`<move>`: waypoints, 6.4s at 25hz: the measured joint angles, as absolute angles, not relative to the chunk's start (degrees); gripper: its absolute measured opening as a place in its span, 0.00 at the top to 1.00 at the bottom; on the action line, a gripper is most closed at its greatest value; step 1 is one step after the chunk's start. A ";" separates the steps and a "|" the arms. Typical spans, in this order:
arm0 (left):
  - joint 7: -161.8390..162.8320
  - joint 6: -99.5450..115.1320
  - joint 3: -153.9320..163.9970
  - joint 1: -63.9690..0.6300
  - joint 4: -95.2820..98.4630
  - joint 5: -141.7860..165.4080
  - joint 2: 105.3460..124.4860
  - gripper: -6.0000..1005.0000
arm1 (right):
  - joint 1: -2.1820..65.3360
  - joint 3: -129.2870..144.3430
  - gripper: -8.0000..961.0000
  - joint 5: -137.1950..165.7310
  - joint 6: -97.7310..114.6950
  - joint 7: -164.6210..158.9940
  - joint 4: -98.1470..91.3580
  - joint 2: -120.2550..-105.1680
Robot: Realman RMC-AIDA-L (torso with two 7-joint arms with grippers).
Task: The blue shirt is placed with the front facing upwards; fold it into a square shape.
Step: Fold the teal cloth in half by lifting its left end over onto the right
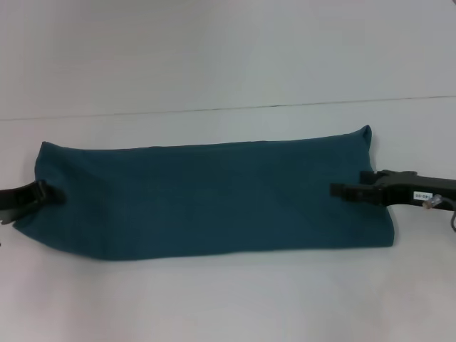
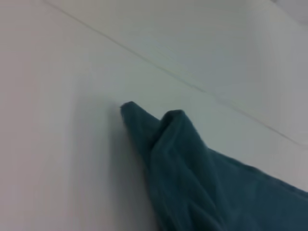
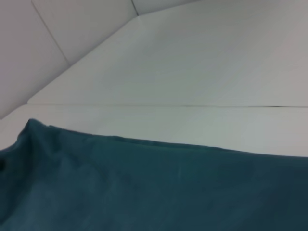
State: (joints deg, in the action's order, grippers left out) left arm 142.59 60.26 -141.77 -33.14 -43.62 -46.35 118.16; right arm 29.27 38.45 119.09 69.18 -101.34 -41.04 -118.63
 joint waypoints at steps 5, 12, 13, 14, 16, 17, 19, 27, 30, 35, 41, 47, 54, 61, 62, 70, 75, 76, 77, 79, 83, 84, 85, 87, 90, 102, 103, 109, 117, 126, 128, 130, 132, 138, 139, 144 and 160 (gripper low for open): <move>142.57 62.44 -141.75 -33.06 -46.85 -46.39 119.49 0.92 | 29.57 40.30 0.02 119.09 67.67 -101.29 -40.96 -119.11; 142.57 64.04 -141.34 -33.70 -47.73 -46.41 120.44 0.92 | 30.12 40.67 0.02 118.95 67.42 -100.61 -39.97 -119.40; 142.57 64.22 -141.31 -33.82 -47.75 -46.41 120.51 0.92 | 30.24 40.68 0.02 118.86 67.39 -100.30 -39.65 -119.42; 142.57 64.48 -141.29 -34.00 -47.77 -46.41 120.58 0.92 | 30.41 40.68 0.02 118.76 67.39 -99.93 -39.27 -119.45; 142.56 65.06 -141.30 -34.23 -48.09 -46.41 120.70 0.92 | 31.01 40.70 0.02 118.66 67.20 -98.76 -38.00 -119.49; 142.56 65.39 -141.29 -34.33 -48.37 -46.41 120.78 0.92 | 31.44 40.70 0.03 118.66 66.98 -98.11 -37.24 -119.53; 142.57 66.21 -141.30 -34.37 -49.28 -46.41 121.10 0.92 | 32.09 40.70 0.03 118.62 65.99 -96.80 -35.83 -119.58; 142.85 68.51 -141.33 -34.42 -52.30 -46.41 122.28 0.92 | 33.02 40.63 0.09 116.17 63.04 -93.50 -33.40 -119.80; 142.76 68.39 -141.33 -34.44 -52.25 -46.41 122.34 0.92 | 33.03 40.61 0.15 115.59 62.92 -92.90 -33.33 -119.80; 142.67 68.73 -141.32 -34.57 -52.29 -46.41 122.57 0.92 | 33.73 40.61 0.25 114.43 62.08 -91.69 -32.40 -119.87; 142.81 69.90 -141.32 -34.97 -52.41 -46.59 122.61 0.92 | 35.88 40.66 0.34 112.88 59.84 -88.16 -28.50 -119.97; 142.50 71.70 -141.29 -35.07 -52.82 -48.82 122.71 0.92 | 37.86 40.70 0.39 111.68 56.82 -83.94 -24.50 -120.12; 142.39 72.49 -141.23 -35.36 -53.54 -49.32 122.85 0.92 | 40.62 40.70 0.57 108.00 54.22 -77.56 -19.32 -120.26; 141.93 74.83 -141.23 -35.38 -53.72 -52.90 122.71 0.92 | 43.02 40.69 0.57 106.38 51.10 -69.73 -14.59 -120.46; 141.82 75.11 -141.24 -35.38 -53.85 -53.22 122.73 0.92 | 43.30 40.68 0.57 106.26 50.77 -68.64 -13.93 -120.53; 141.62 77.13 -141.24 -35.32 -55.86 -55.14 123.15 0.92 | 45.12 40.67 0.57 101.28 50.03 -59.18 -8.68 -120.83; 141.57 78.02 -141.24 -35.33 -56.02 -55.61 123.11 0.92 | 47.34 40.17 0.57 100.36 48.00 -54.59 -4.88 -120.97; 141.43 78.47 -141.24 -35.33 -56.04 -56.27 123.08 0.92 | 47.67 40.13 0.57 100.14 47.61 -53.93 -4.37 -120.99; 141.15 79.20 -141.24 -35.21 -56.05 -57.69 123.05 0.92 | 47.97 40.10 0.57 99.87 47.36 -53.32 -4.01 -121.02; 141.06 79.52 -141.24 -35.18 -56.06 -58.39 123.04 0.92 | 48.26 40.04 0.57 99.09 47.17 -52.39 -3.61 -121.08; 140.95 81.07 -141.24 -35.40 -56.11 -60.43 123.01 0.92 | 48.34 40.00 0.57 97.66 47.16 -51.27 -3.50 -121.13; 140.92 81.45 -141.24 -35.46 -56.14 -60.74 123.01 0.92 | 48.36 39.99 0.57 97.56 47.13 -51.19 -3.50 -121.13; 140.91 81.61 -141.24 -35.51 -56.15 -60.89 123.02 0.92 | 48.39 39.99 0.57 97.53 47.12 -51.09 -3.45 -121.14; 140.90 81.79 -141.24 -35.58 -56.16 -61.26 123.02 0.92 | 48.52 39.97 0.57 97.42 47.11 -50.51 -3.15 -121.17; 140.87 82.27 -141.24 -35.53 -56.16 -62.56 123.07 0.92 | 48.92 39.91 0.57 96.57 47.11 -48.74 -2.03 -121.24; 140.28 84.68 -141.25 -34.91 -55.89 -65.70 122.80 0.92 | 51.02 39.86 0.57 95.42 47.11 -46.37 0.35 -121.61; 140.22 84.56 -141.33 -34.77 -55.88 -65.70 122.70 0.92 | 51.22 39.66 0.57 95.39 47.11 -45.99 0.67 -121.61; 139.67 83.03 -141.93 -33.33 -55.99 -65.73 121.90 0.92 | 51.41 38.63 0.57 95.35 47.11 -45.26 1.19 -121.55; 138.23 82.02 -143.50 -31.40 -55.57 -65.82 121.22 0.92 | 50.43 37.78 0.57 95.35 46.90 -45.31 1.19 -121.07; 136.06 81.42 -146.43 -29.97 -52.67 -65.84 119.74 0.92 | 48.53 37.07 0.57 95.36 46.57 -45.70 0.49 -120.85; 135.58 81.10 -146.86 -29.64 -51.81 -65.85 119.23 0.92 | 48.11 36.63 0.57 95.36 46.57 -45.70 0.37 -120.64; 134.94 80.94 -147.49 -29.22 -50.74 -65.85 118.72 0.92 | 47.64 36.05 0.57 95.36 46.57 -45.74 0.11 -120.49; 134.43 80.57 -147.96 -28.73 -49.75 -65.85 118.27 0.92 | 47.02 35.52 0.57 95.37 46.74 -45.83 -0.53 -120.41; 133.44 79.28 -148.61 -26.88 -47.90 -65.75 117.29 0.92 | 46.32 34.73 0.57 95.36 47.10 -45.97 -1.24 -120.41; 133.39 79.07 -148.74 -26.60 -47.84 -65.69 117.17 0.92 | 46.30 34.71 0.57 95.36 47.11 -45.97 -1.27 -120.41; 132.78 77.51 -148.85 -25.30 -46.10 -65.59 115.89 0.92 | 46.30 34.71 0.57 95.36 47.17 -45.97 -1.26 -120.41; 131.28 74.54 -149.23 -22.95 -42.54 -65.40 113.14 0.92 | 46.12 34.63 0.57 95.36 47.20 -45.97 -1.23 -120.41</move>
